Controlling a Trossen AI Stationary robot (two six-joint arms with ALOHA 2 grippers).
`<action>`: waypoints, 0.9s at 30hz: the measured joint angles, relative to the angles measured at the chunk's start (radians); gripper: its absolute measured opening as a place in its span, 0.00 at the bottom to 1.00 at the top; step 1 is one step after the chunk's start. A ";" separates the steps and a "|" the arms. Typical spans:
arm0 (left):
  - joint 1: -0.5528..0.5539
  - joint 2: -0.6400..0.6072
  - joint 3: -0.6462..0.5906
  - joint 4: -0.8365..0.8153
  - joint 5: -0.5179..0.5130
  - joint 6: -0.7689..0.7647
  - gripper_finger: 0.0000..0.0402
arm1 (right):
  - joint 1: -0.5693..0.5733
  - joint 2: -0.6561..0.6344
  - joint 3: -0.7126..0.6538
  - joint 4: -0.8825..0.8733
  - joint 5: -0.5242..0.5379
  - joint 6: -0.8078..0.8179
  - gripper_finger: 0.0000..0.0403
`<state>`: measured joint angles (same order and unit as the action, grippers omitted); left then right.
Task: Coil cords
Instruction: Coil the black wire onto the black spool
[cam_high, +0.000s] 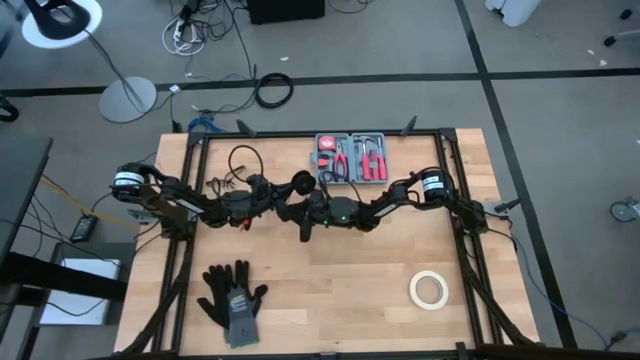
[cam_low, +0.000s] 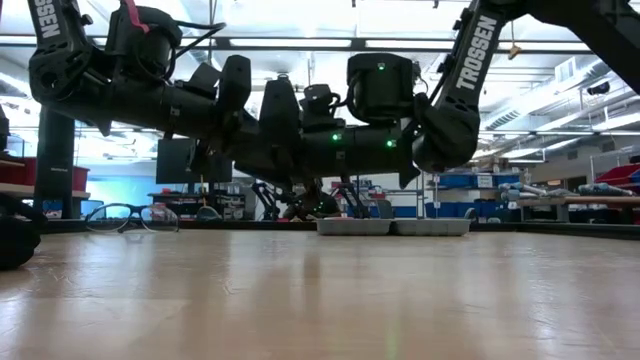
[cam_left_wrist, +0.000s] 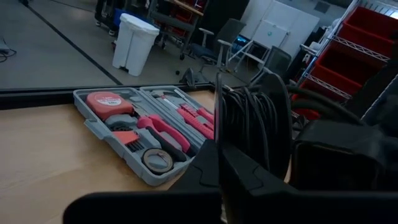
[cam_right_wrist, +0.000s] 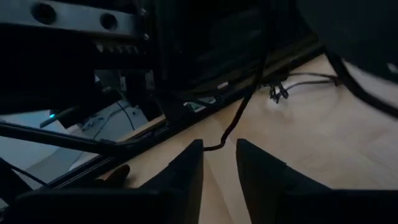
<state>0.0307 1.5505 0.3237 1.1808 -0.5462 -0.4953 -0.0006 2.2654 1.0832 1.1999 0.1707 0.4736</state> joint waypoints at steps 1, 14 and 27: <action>0.000 0.000 0.000 0.004 0.000 0.000 0.00 | -0.002 0.000 0.000 -0.007 0.000 0.004 0.23; 0.000 0.000 0.000 0.007 0.000 0.001 0.00 | -0.015 0.000 0.002 0.032 0.024 -0.004 0.15; 0.000 0.000 0.000 0.013 0.002 -0.003 0.00 | -0.017 -0.033 -0.048 -0.140 0.010 0.050 0.01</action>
<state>0.0307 1.5505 0.3238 1.1934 -0.5437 -0.4986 -0.0177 2.2324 1.0356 1.0600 0.1805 0.5239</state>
